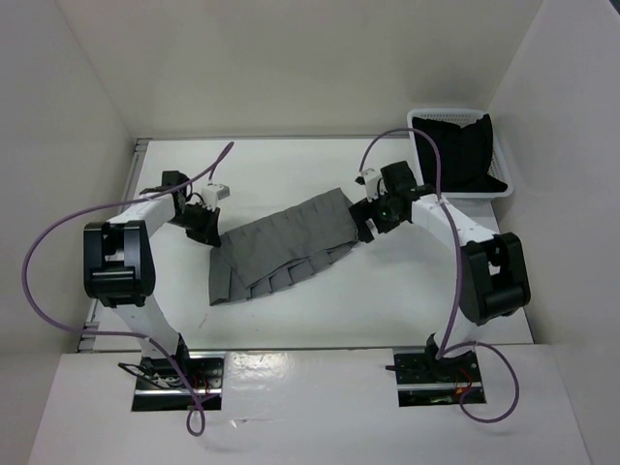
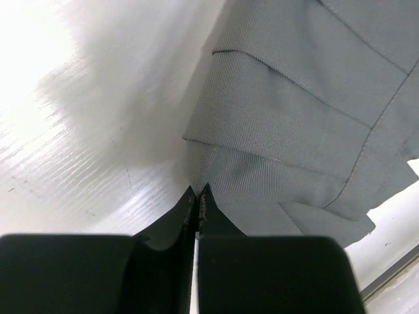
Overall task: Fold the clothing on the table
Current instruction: Fold the skirt
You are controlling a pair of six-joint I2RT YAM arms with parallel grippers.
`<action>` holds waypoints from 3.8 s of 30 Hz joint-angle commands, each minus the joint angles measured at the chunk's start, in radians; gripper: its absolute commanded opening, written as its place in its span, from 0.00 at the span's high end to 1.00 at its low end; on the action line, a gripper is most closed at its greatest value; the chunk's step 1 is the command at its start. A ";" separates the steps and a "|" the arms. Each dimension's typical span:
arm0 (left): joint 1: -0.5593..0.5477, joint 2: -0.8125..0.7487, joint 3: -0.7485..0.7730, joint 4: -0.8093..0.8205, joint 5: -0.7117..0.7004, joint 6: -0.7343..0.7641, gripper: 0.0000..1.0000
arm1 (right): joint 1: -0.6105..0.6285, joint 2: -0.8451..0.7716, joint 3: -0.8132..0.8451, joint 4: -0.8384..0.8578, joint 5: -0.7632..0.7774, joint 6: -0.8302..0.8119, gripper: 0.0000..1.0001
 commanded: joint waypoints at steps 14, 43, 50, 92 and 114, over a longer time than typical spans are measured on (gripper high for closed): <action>0.006 -0.086 -0.037 -0.022 -0.004 -0.028 1.00 | -0.121 0.274 0.209 0.019 -0.291 -0.032 0.01; 0.006 -0.047 -0.074 0.007 0.006 -0.028 1.00 | -0.150 0.435 0.276 -0.007 -0.469 -0.041 0.01; 0.006 -0.009 -0.092 0.047 -0.013 -0.038 1.00 | -0.113 0.435 0.276 -0.017 -0.469 -0.041 0.01; 0.006 0.051 -0.082 0.093 -0.100 -0.077 1.00 | -0.012 0.349 0.322 0.025 -0.083 0.051 1.00; 0.006 0.134 0.021 0.032 -0.071 -0.104 1.00 | 0.456 0.200 0.471 -0.009 0.445 0.014 1.00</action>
